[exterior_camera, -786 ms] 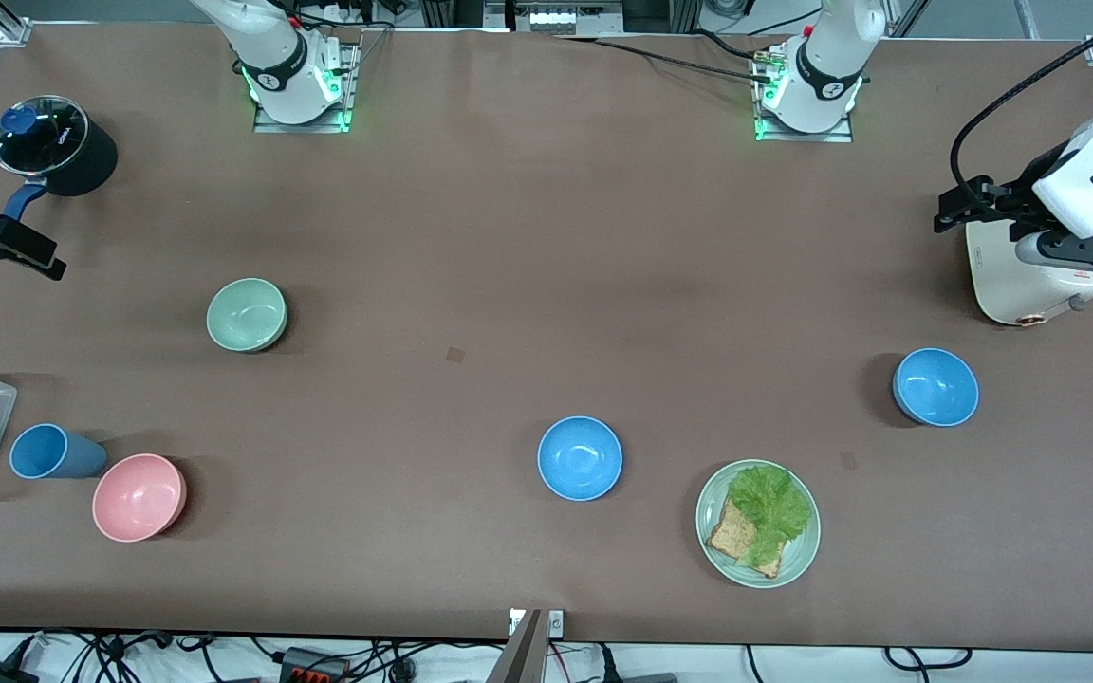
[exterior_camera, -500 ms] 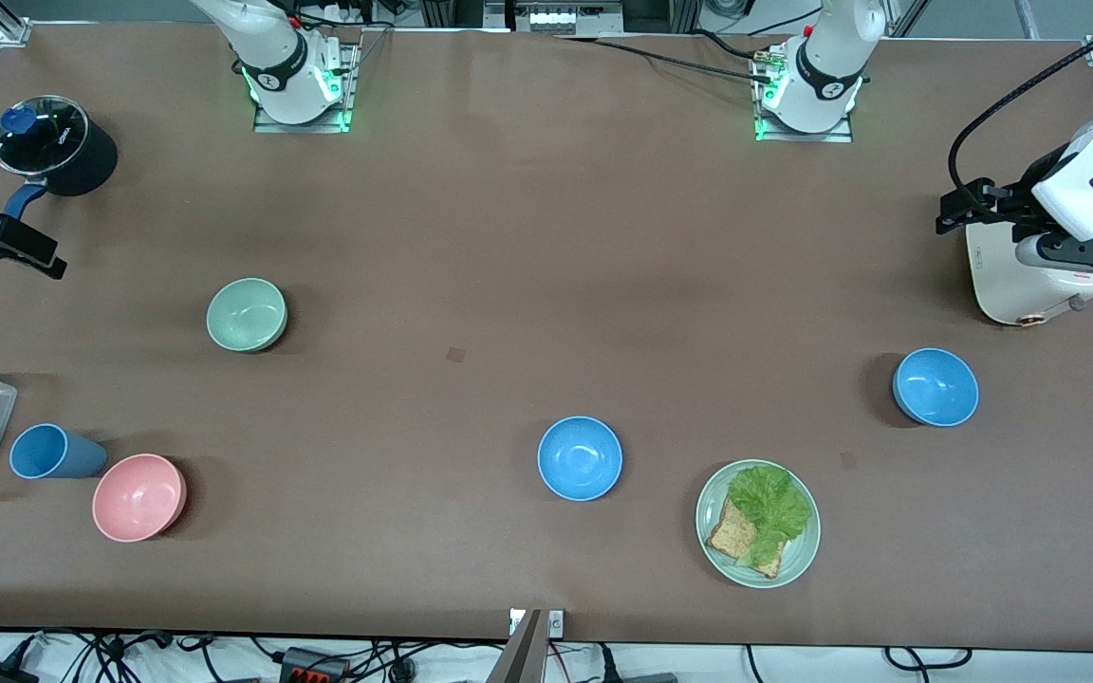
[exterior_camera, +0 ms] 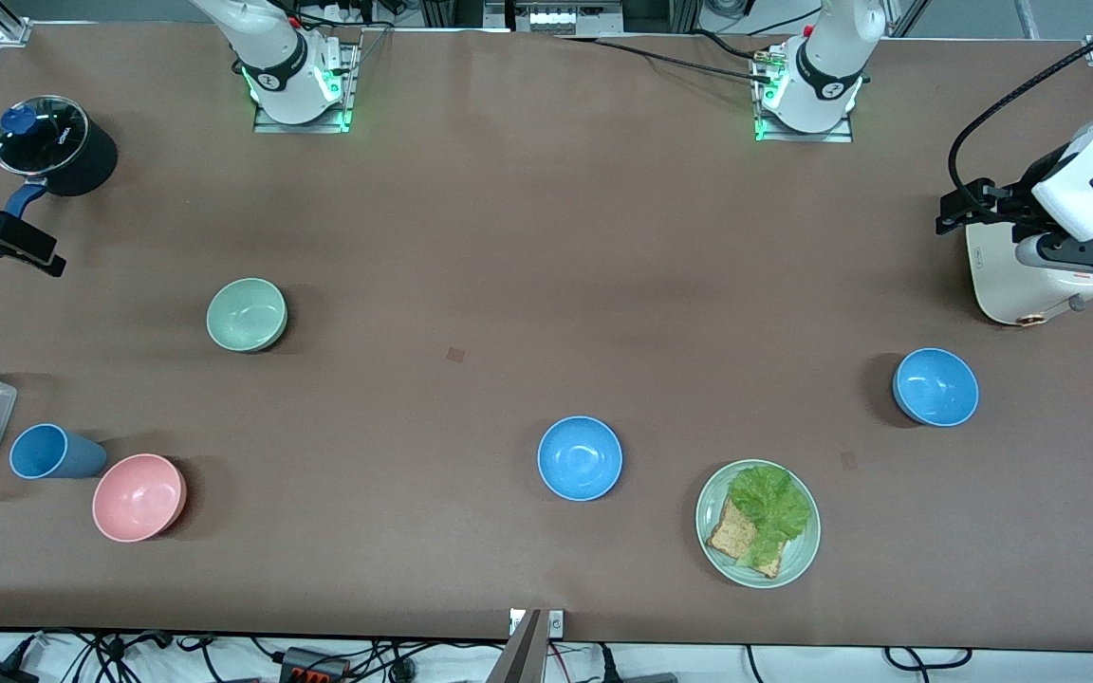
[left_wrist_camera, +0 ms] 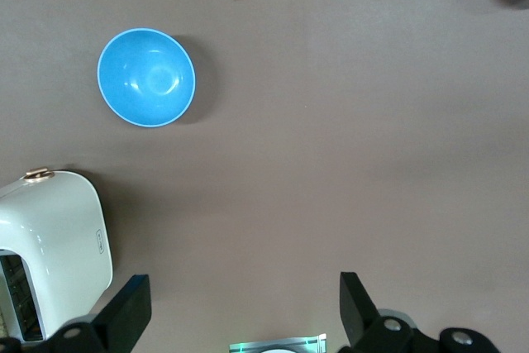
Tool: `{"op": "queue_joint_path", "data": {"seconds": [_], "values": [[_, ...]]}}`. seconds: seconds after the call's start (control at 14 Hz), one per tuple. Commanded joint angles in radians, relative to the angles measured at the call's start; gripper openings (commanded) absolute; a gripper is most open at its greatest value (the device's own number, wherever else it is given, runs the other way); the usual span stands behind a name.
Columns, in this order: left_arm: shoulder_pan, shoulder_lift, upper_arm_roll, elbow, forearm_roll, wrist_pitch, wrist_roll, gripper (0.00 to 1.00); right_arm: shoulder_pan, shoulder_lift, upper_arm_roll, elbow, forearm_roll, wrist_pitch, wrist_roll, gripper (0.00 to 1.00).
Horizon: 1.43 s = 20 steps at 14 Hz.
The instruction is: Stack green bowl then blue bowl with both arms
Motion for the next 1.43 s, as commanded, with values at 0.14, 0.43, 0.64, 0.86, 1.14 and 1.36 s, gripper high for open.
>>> {"op": "queue_joint_path", "data": {"seconds": [0.14,0.43,0.64,0.86,1.14,1.36], "values": [[0.003,0.013,0.000,0.027,0.008,-0.017,0.000,1.00,0.005,0.081,0.005,-0.027,-0.015,0.000,0.002,1.00],[0.004,0.016,0.003,0.027,-0.001,-0.017,0.003,1.00,0.008,0.211,0.006,-0.035,-0.015,0.021,-0.004,1.00],[0.004,0.016,0.006,0.027,-0.001,-0.017,0.003,1.00,0.003,0.319,0.006,-0.042,-0.015,0.069,-0.012,1.00],[0.004,0.016,0.006,0.027,0.000,-0.017,0.003,1.00,0.003,0.358,0.006,-0.115,-0.015,0.153,-0.053,1.00],[0.003,0.016,0.006,0.027,0.000,-0.017,0.003,1.00,-0.003,0.381,0.006,-0.243,-0.015,0.265,-0.076,1.00],[0.003,0.016,0.006,0.027,0.000,-0.017,0.003,1.00,-0.012,0.425,0.005,-0.269,-0.013,0.314,-0.076,1.00]]}}
